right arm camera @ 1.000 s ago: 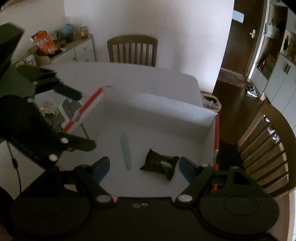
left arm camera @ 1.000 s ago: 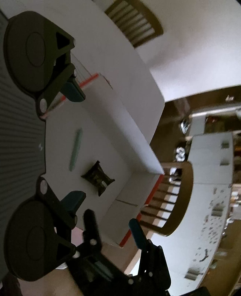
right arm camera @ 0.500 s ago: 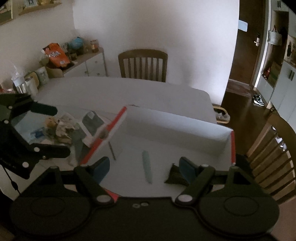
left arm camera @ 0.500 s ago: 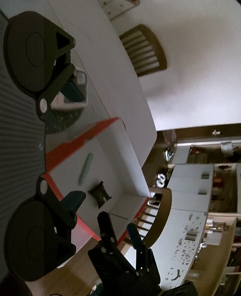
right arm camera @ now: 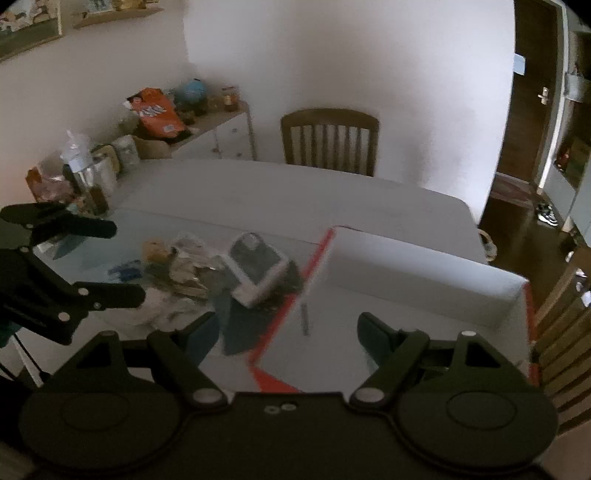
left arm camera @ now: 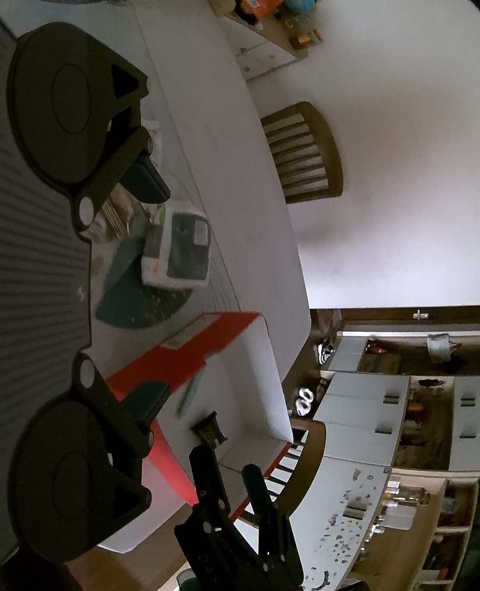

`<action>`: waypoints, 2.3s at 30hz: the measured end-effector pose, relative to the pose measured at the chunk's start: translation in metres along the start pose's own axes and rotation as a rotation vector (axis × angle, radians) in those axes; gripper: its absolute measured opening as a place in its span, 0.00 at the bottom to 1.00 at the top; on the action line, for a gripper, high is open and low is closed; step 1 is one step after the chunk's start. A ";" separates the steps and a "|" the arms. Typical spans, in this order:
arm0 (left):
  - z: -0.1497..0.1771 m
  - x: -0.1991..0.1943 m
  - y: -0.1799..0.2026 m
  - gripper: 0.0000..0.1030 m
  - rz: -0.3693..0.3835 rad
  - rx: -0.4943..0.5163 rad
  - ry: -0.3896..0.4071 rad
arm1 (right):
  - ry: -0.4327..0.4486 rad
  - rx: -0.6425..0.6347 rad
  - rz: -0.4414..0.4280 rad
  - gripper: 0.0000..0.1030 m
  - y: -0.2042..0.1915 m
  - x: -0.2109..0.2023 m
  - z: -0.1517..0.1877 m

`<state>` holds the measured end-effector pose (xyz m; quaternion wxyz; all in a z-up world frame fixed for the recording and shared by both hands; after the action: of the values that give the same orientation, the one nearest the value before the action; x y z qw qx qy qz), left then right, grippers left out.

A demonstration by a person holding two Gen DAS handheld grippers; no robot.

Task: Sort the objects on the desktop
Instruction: 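Move both tools back from the shoebox to the snack pile, then grasp the blue snack bar with the left tool while the right tool grasps the white bread bag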

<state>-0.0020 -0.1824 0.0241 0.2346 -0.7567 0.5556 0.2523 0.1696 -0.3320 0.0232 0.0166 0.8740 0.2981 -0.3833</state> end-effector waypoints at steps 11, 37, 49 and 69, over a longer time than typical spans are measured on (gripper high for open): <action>0.052 -0.021 -0.065 1.00 -0.042 -0.029 -0.007 | 0.017 -0.005 -0.051 0.80 -0.076 0.021 0.002; 0.143 -0.028 -0.169 1.00 -0.027 -0.033 -0.003 | -0.025 -0.072 -0.046 0.80 -0.203 0.086 0.018; 0.169 0.010 -0.183 0.99 0.002 -0.020 -0.016 | -0.043 -0.157 0.003 0.80 -0.212 0.132 0.032; 0.191 0.078 -0.196 0.99 0.059 -0.022 -0.046 | -0.116 -0.236 -0.017 0.80 -0.200 0.202 0.044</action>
<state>0.1830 -0.0641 -0.1576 0.2313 -0.7367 0.5693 0.2823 0.1403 -0.0759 -0.1048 0.1333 0.8399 0.3470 -0.3954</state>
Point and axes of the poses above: each gripper's, at about its wrist camera, not at the fingertips, and x roughly the way its jaws point, y to its right, z to its underside, the point moved 6 cm from there along x, roughly the way its jaws point, and after that the axes turned 10 degrees about x, right-handed, at the moved point
